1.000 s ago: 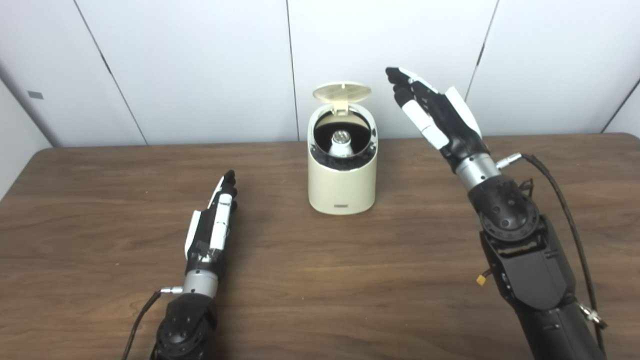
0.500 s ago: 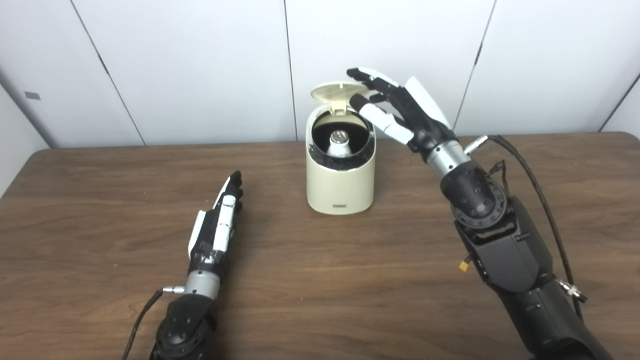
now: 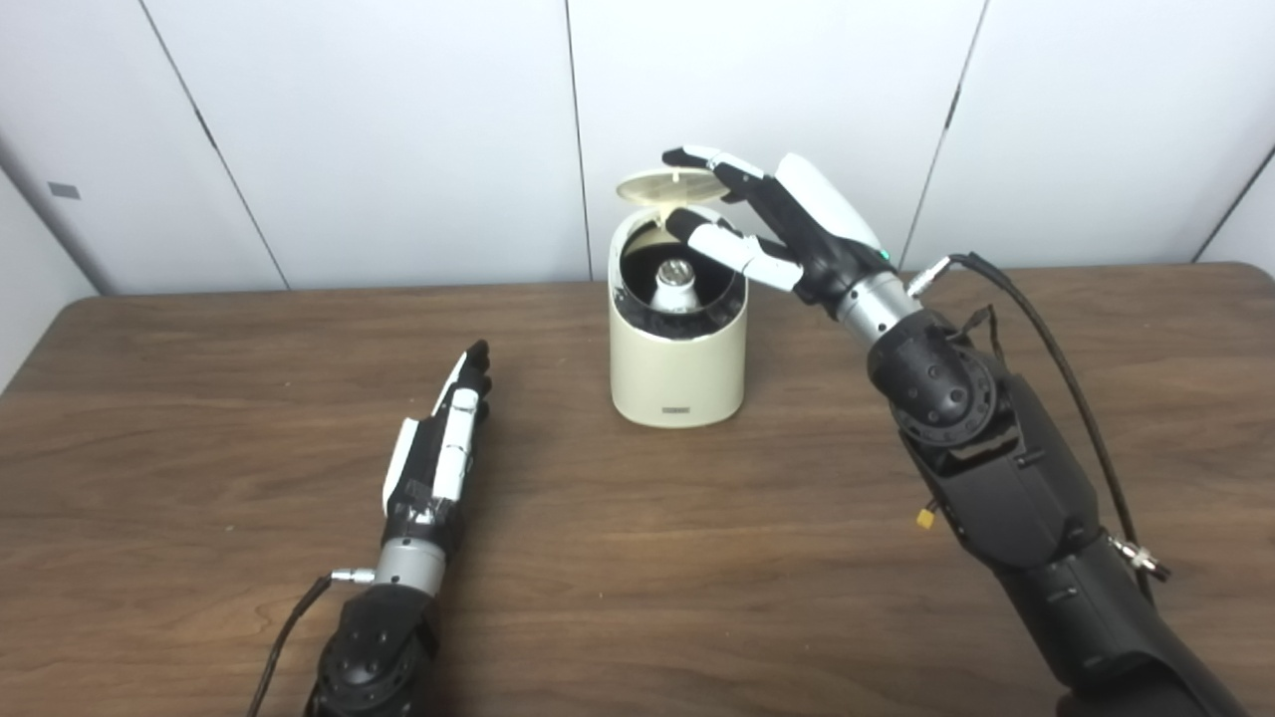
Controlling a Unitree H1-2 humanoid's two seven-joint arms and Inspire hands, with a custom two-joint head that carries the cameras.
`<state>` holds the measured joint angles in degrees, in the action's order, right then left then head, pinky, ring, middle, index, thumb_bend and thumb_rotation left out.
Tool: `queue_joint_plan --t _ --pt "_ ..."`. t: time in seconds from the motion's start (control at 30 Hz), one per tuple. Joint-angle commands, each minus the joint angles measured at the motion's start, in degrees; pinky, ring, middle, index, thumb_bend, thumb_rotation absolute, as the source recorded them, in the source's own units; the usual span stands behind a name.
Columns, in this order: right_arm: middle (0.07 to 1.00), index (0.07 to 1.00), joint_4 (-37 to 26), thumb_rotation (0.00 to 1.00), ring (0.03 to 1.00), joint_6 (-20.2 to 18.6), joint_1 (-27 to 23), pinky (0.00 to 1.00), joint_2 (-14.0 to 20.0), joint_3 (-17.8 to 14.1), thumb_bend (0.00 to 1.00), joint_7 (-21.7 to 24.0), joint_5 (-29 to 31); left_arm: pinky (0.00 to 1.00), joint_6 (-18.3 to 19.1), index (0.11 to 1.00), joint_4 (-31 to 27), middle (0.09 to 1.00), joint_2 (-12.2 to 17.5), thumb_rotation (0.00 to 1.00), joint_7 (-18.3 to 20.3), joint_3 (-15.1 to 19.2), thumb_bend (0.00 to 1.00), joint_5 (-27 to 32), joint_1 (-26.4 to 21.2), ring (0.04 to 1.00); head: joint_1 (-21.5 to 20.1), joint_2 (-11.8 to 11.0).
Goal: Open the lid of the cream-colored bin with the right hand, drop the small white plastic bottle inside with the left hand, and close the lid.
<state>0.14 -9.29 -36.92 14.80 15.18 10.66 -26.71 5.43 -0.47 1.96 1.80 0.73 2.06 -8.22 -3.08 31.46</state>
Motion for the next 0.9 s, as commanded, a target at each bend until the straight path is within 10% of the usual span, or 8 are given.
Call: queue_joint_plan --t 0.0,0.87 --pt "0.896 0.858 -2.59 1.0 0.906 2.07 -2.84 0.86 0.56 -0.21 0.57 0.25 -0.33 1.0 -2.13 1.0 -0.34 1.0 -0.33 1.0 -0.24 -0.42 0.57 -0.68 -1.59 1.0 -0.02 0.09" --pt "0.9 0.854 -7.86 1.0 0.992 1.73 3.41 0.98 3.96 3.16 0.59 6.38 -9.46 1.0 -3.25 1.0 0.3 1.0 -0.76 1.0 -1.76 -1.14 0.58 -2.72 -1.65 1.0 0.4 0.6"
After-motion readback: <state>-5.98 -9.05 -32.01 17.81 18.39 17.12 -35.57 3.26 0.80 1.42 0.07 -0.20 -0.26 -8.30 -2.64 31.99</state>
